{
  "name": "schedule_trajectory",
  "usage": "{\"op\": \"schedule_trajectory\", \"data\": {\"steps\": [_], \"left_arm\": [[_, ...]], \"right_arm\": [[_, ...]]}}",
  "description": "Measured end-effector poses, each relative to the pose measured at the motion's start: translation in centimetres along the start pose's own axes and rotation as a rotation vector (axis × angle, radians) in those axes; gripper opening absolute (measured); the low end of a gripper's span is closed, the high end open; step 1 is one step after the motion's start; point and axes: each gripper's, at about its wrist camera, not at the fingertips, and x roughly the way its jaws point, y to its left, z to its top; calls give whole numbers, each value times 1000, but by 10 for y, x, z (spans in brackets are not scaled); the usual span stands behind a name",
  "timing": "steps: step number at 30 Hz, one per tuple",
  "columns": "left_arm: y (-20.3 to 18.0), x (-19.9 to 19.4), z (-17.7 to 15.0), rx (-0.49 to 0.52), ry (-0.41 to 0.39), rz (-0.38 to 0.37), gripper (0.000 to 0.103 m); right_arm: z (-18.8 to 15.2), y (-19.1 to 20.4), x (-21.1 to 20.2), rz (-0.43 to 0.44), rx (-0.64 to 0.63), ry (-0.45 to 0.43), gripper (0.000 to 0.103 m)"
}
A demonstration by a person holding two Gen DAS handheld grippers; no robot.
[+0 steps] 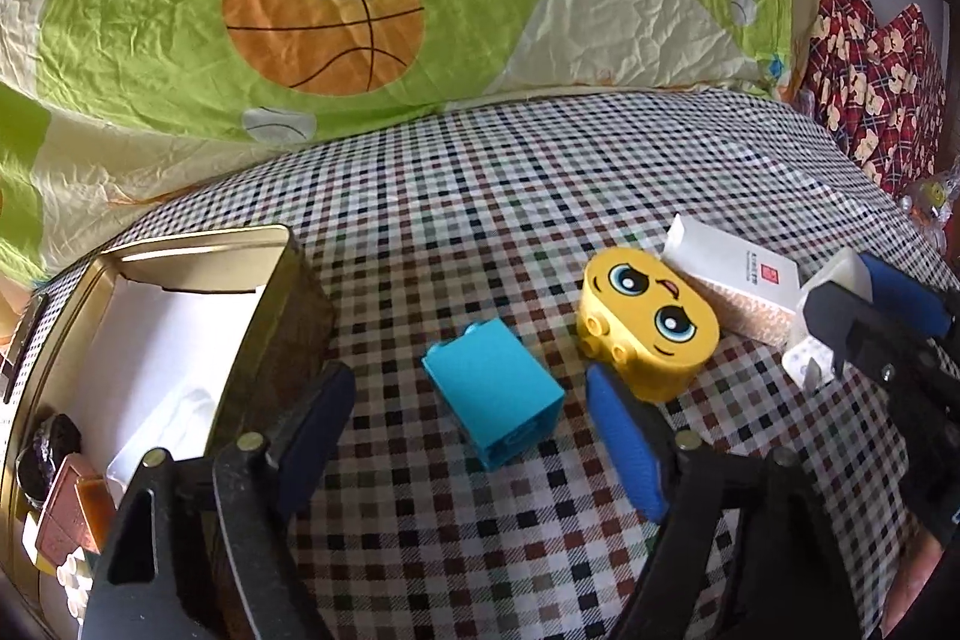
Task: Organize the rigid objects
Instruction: 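Close the left gripper on the blue cube while the right holds the plug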
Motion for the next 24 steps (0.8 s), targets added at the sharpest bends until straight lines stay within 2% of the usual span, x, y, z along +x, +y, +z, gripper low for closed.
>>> {"op": "schedule_trajectory", "data": {"steps": [1, 3, 5, 7, 12, 24], "left_arm": [[-2, 2, 1, 5, 3, -8, 74], [-5, 7, 1, 21, 32, -25, 51], [-6, 10, 0, 25, 49, -37, 46], [-5, 9, 0, 22, 46, -58, 45], [-2, -1, -2, 1, 0, -59, 45], [3, -39, -15, -29, -160, -9, 45]], "right_arm": [[0, 0, 0, 0, 0, -1, 53], [0, 0, -1, 0, 0, -5, 53], [0, -1, -2, -2, 0, -11, 53], [0, -1, -4, -3, -1, -17, 53], [0, 0, -9, -12, -2, -44, 53], [-3, 1, -29, 7, -12, -148, 53]]}}
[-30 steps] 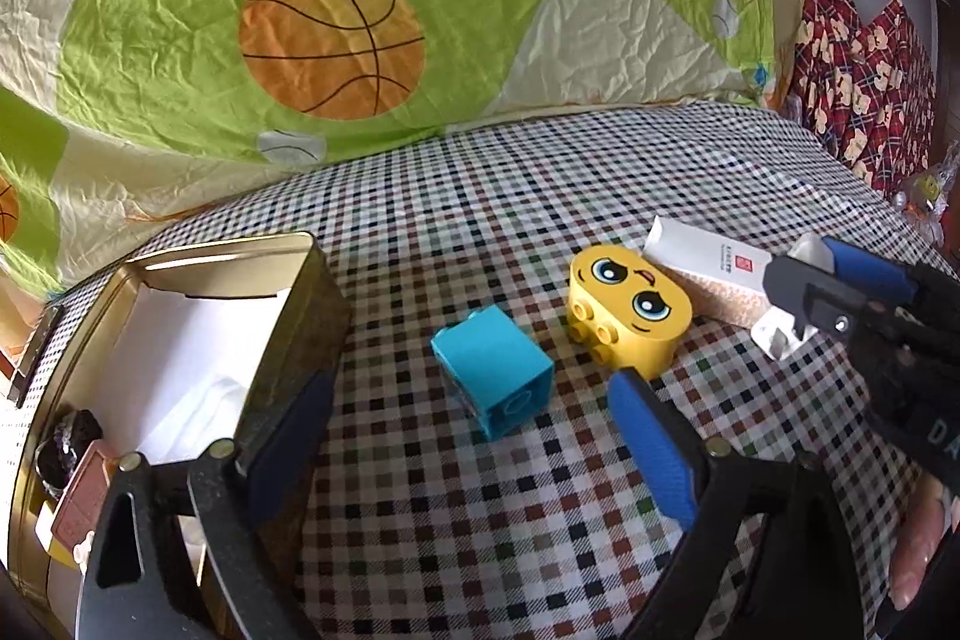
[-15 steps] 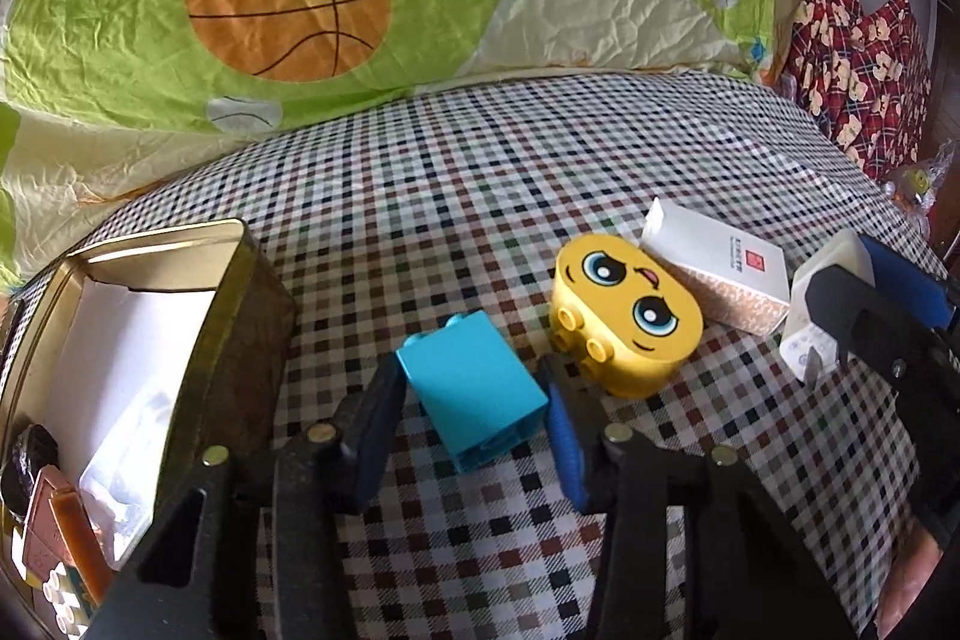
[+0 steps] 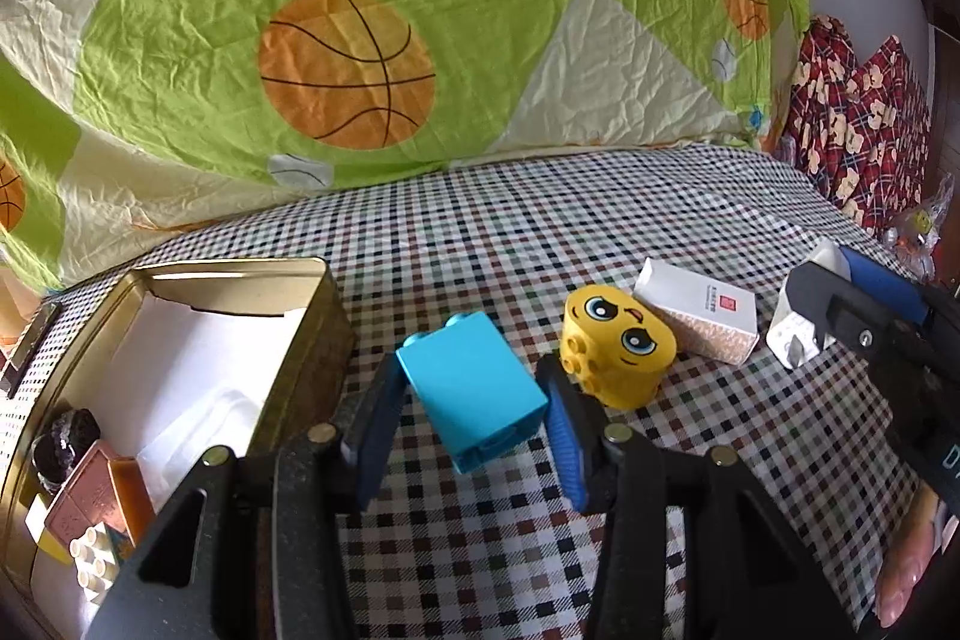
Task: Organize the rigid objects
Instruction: 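Lift and carry the blue cube and white plug toward the gold tin with both grippers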
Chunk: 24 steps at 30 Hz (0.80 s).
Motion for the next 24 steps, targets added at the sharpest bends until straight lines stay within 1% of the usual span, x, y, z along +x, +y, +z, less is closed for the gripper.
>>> {"op": "schedule_trajectory", "data": {"steps": [5, 9, 16, 24], "left_arm": [[1, -19, -5, -10, -81, 27, 45], [2, -29, -7, -17, -121, 42, 45], [6, -42, -13, -37, -165, 46, 45], [9, -56, -20, -52, -209, 45, 45]], "right_arm": [[0, 4, -6, 4, -15, -32, 53], [0, 4, -7, 1, -19, -42, 53], [-2, 4, -16, -1, -22, -92, 53], [-4, 13, -22, -10, -67, -128, 53]]}}
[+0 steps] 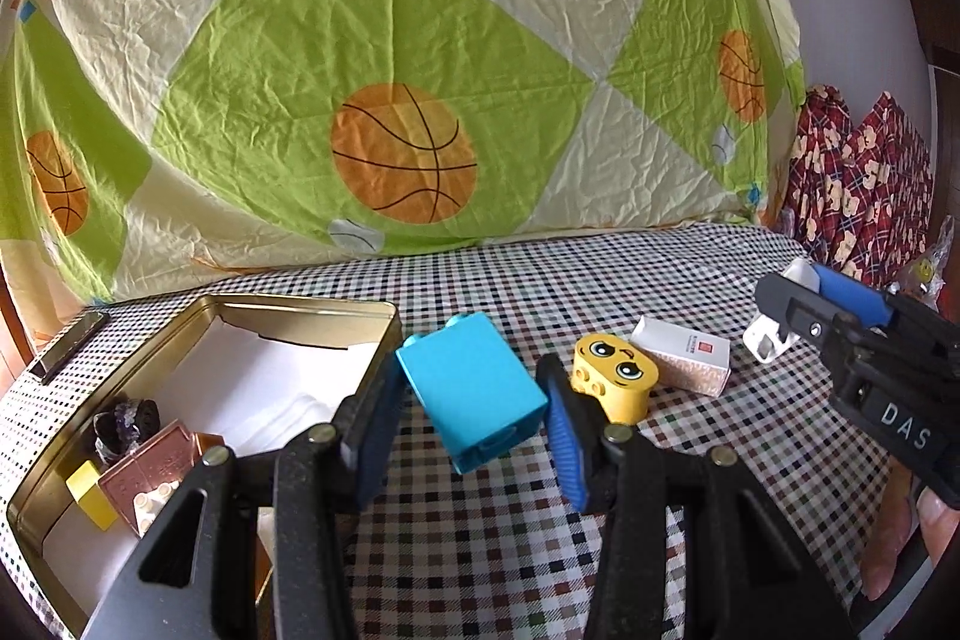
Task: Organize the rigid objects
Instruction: 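Lift and carry the blue cube and white plug toward the gold tin with both grippers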
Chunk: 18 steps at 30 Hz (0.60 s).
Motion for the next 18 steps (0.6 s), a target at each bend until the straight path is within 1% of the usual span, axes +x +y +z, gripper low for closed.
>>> {"op": "schedule_trajectory", "data": {"steps": [9, 18], "left_arm": [[5, -11, -4, -18, -23, -8, 45], [8, -15, -5, -26, -35, -19, 45]], "right_arm": [[-2, 3, -7, -7, -9, -26, 53], [-2, 5, -13, 5, -12, -28, 53]]}}
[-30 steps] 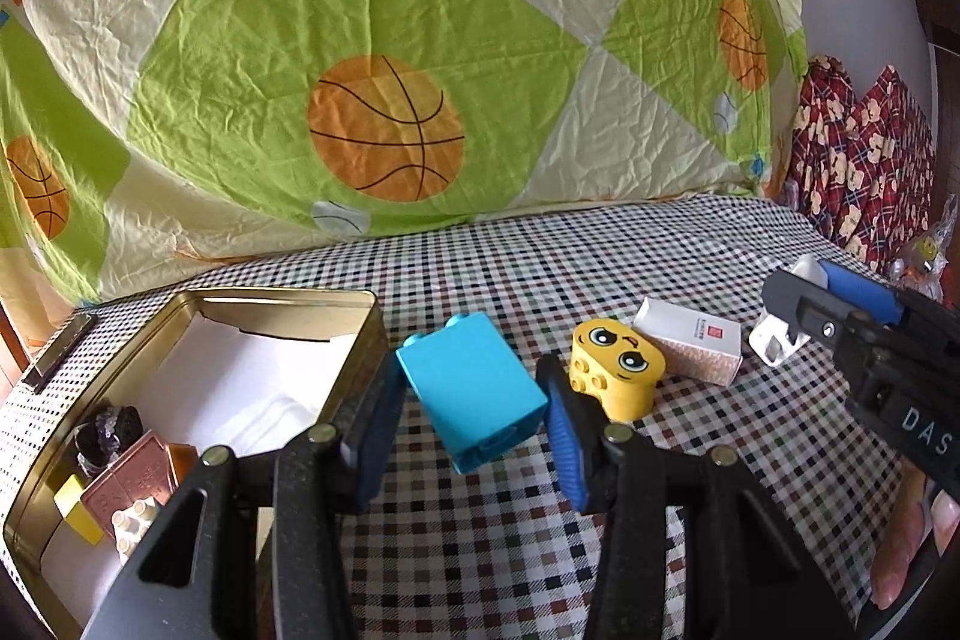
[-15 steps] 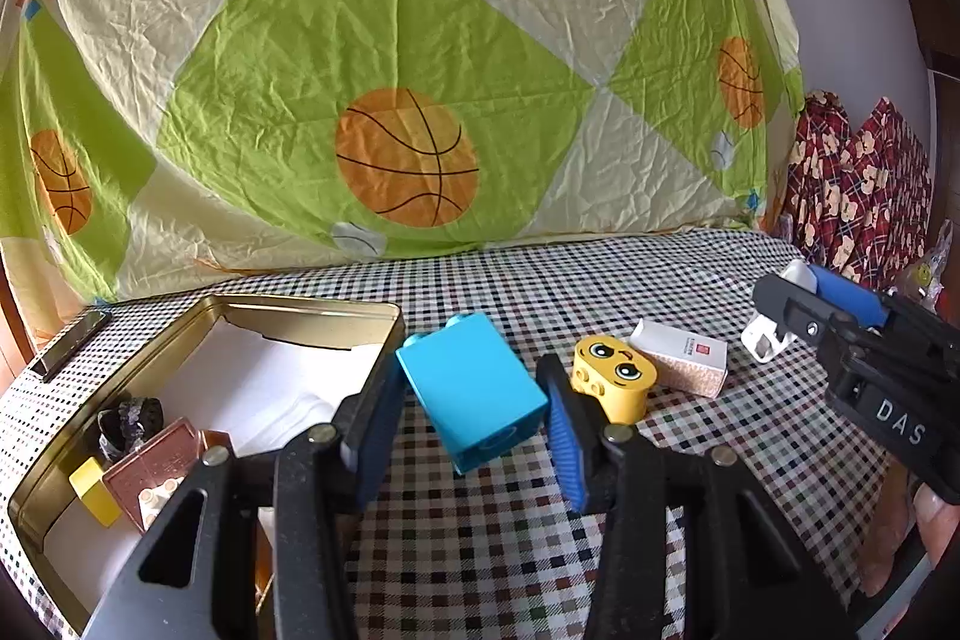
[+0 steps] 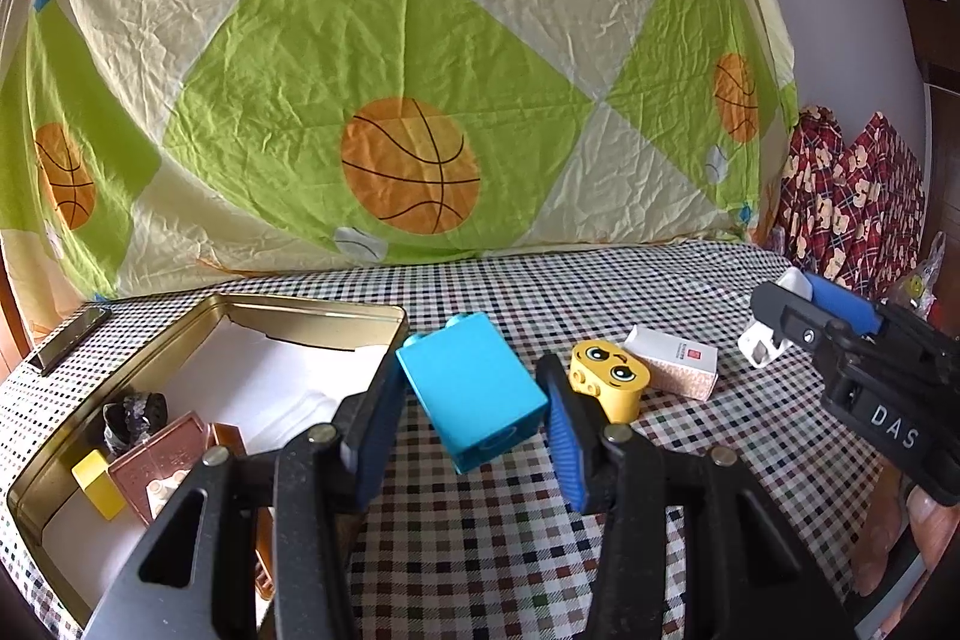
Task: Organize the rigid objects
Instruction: 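Lift and carry the blue cube and white plug toward the gold tin with both grippers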
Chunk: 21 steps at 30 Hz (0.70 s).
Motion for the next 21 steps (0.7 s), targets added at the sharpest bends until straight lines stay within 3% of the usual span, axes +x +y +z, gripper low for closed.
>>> {"op": "schedule_trajectory", "data": {"steps": [21], "left_arm": [[6, -18, -4, -9, -47, 6, 45]], "right_arm": [[0, 7, -2, 65, -17, 4, 53]]}}
